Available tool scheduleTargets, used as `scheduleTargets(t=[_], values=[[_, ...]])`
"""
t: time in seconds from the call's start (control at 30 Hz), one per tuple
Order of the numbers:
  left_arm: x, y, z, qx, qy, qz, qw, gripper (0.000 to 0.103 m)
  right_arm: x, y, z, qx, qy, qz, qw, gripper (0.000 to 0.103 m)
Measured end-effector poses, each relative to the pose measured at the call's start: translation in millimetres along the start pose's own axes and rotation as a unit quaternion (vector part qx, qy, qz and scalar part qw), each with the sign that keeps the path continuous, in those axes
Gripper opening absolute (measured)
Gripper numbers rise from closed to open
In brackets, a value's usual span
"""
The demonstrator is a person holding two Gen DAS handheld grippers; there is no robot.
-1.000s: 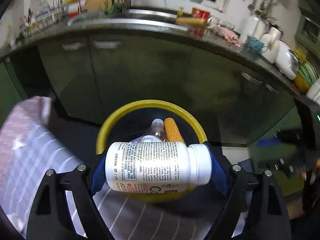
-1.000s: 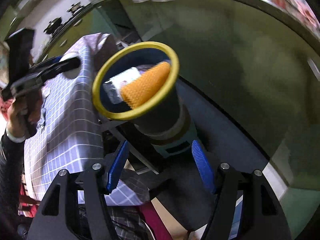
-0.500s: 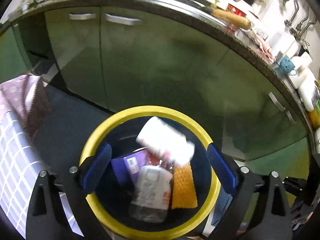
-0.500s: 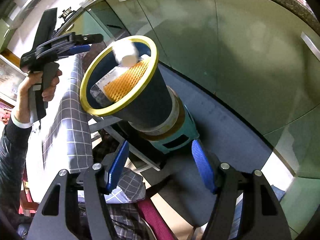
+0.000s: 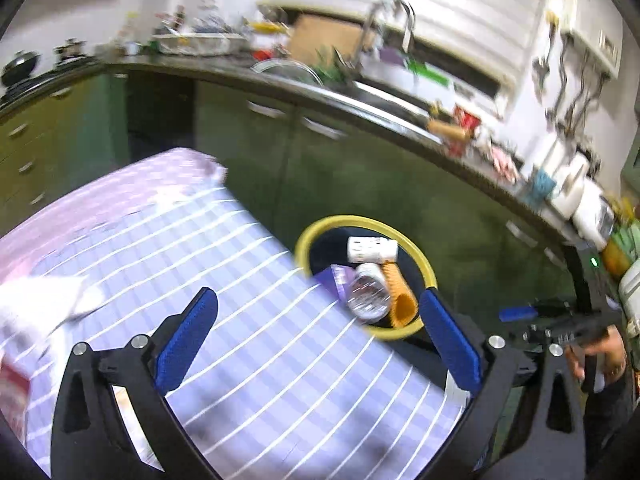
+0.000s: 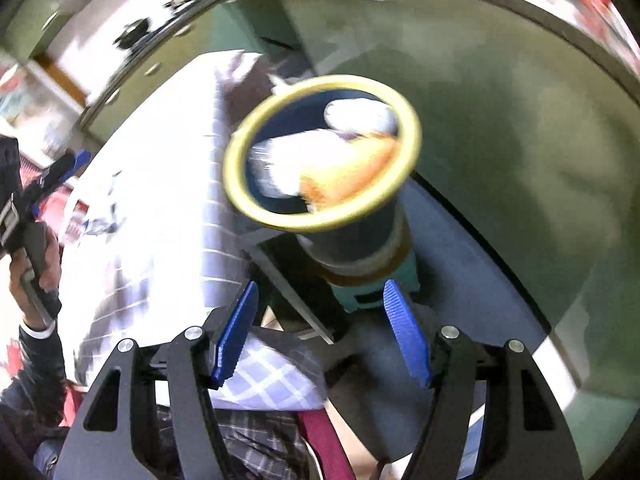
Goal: Collect trash
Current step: 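Grasp the snack wrapper with the right gripper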
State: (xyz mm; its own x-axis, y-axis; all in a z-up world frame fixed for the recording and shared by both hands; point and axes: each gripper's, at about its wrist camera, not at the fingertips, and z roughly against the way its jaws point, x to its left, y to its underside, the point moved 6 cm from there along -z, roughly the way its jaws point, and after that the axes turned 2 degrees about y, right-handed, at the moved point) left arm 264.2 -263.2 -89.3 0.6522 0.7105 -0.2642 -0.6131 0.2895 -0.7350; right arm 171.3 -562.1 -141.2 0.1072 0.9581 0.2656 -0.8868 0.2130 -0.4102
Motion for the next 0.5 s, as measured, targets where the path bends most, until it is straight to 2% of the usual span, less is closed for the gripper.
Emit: scheduleTargets(t=[0.07, 0.17, 0.23, 0.33, 0.43, 0.5], values=[[28, 17, 39, -0.027, -0.017, 0.013, 0.9994, 0.096, 30, -11, 2, -0.006, -0.013, 0.031, 0.999, 0.065], [60, 41, 80, -0.047, -0.049, 0.027, 0.9974, 0.096, 92, -29, 1, -0.018, -0.041, 0.088, 0.995, 0.067], [80, 59, 103, -0.048, -0.070, 0.041, 0.9956, 0.096, 133, -38, -5, -0.019, -0.062, 0.124, 0.990, 0.071], [111, 93, 136, -0.042, -0.095, 0.074, 0.9919, 0.096, 205, -52, -32, 0.000, -0.094, 0.178, 0.979, 0.071], [128, 114, 155, -0.036, -0.121, 0.086, 0.9882, 0.096, 255, -63, -60, 0.014, -0.110, 0.203, 0.973, 0.071], [135, 126, 167, -0.037, -0.130, 0.091, 0.9866, 0.096, 290, -68, -84, 0.040, -0.131, 0.213, 0.968, 0.071]])
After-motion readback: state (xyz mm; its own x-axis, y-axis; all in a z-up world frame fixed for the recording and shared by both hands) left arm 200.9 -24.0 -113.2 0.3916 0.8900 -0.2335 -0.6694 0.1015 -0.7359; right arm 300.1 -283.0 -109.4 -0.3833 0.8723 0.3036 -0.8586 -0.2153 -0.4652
